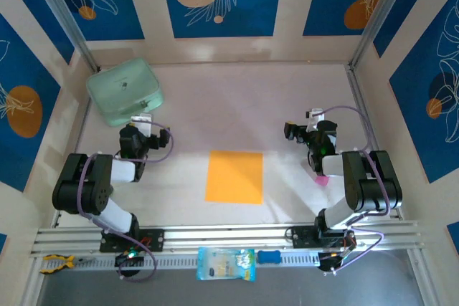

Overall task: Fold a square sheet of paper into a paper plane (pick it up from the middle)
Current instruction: Move the square sheet of paper to the center of the table.

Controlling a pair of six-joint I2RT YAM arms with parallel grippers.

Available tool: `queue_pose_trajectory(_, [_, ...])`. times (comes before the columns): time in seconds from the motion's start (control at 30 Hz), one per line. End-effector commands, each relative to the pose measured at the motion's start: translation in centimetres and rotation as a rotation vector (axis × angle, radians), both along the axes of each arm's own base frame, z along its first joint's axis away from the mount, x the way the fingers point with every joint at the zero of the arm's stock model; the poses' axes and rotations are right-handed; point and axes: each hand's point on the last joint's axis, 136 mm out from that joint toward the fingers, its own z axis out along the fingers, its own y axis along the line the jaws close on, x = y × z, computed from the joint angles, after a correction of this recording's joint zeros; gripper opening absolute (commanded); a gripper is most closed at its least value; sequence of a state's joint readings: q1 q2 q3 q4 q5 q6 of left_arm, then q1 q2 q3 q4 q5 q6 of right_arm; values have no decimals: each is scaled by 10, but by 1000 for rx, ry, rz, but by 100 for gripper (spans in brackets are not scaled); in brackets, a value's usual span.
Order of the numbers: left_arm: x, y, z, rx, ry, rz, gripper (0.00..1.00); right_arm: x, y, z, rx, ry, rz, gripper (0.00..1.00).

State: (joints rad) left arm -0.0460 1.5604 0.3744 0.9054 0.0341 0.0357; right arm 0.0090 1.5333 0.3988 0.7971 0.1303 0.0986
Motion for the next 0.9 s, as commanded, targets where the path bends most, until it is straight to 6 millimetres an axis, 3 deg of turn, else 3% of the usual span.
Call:
queue_pose_trajectory(0.0, [3, 0, 6, -3, -26, -15, 100, 6, 0, 13, 7, -42, -3, 99])
queue_pose_trajectory(0.87, [3, 0, 6, -3, -27, -16, 100, 6, 1, 13, 6, -40, 3, 99])
